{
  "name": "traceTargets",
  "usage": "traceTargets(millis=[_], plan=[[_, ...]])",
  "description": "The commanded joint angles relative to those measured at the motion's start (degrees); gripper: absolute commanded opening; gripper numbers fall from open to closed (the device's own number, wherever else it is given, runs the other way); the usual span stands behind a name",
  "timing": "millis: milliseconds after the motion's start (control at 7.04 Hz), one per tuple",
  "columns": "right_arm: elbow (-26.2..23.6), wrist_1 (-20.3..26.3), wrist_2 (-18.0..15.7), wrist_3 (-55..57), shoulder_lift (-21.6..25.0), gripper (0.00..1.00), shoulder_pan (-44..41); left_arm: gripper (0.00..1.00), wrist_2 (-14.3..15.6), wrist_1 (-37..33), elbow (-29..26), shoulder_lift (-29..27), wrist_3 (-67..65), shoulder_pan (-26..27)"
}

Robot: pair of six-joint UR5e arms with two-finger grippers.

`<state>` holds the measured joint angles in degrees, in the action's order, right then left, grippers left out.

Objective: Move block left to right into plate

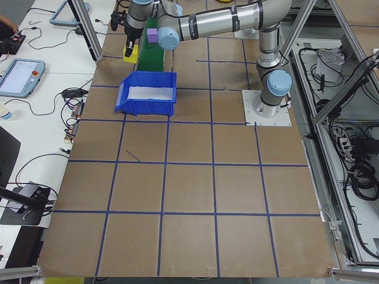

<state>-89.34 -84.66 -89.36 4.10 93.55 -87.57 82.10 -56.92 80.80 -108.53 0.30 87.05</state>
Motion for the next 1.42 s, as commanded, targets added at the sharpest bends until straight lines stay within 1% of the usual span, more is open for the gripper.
traceTargets(millis=[0, 142, 284, 426, 568, 711, 853, 995, 1137, 1279], plan=[[0.6, -1.0, 2.6, -0.7, -1.5, 1.00, 1.5, 0.60, 1.8, -0.3, 2.2, 0.0, -8.9, 8.6], [0.1, -0.8, 2.3, -5.5, -2.3, 1.00, 4.1, 0.59, 1.6, 1.4, 5.0, -1.7, -10.3, 10.7], [1.0, -1.4, 3.0, -7.2, -6.2, 1.00, 8.6, 0.59, 1.5, 4.0, 7.1, -3.2, -10.4, 10.9], [1.6, -3.6, 3.1, -8.4, -10.4, 1.00, 12.8, 0.59, 1.5, 5.1, 7.9, -4.9, -10.4, 10.9], [2.0, -7.7, 6.4, -13.9, -13.6, 1.00, 15.6, 0.59, 1.5, 7.3, 8.0, -6.6, -10.4, 10.9], [2.0, -14.0, 13.1, -18.6, -16.8, 1.00, 17.2, 0.63, 1.4, 7.6, 9.3, -7.1, -10.4, 11.0], [2.2, -15.7, 16.3, -19.9, -19.0, 1.00, 18.2, 0.83, 1.6, 8.0, 11.4, -7.1, -10.2, 11.1], [2.1, -16.9, 16.8, -21.3, -20.9, 1.00, 18.3, 0.96, 1.7, 8.6, 10.9, -7.0, -10.1, 11.1], [3.5, -18.1, 16.9, -23.6, -23.0, 1.00, 18.4, 1.00, 2.0, 10.1, 9.2, -5.8, -9.8, 11.0], [3.5, -20.6, 16.9, -24.3, -24.9, 1.00, 18.5, 1.00, 1.8, 10.2, 5.2, -4.9, -6.8, 10.9]])
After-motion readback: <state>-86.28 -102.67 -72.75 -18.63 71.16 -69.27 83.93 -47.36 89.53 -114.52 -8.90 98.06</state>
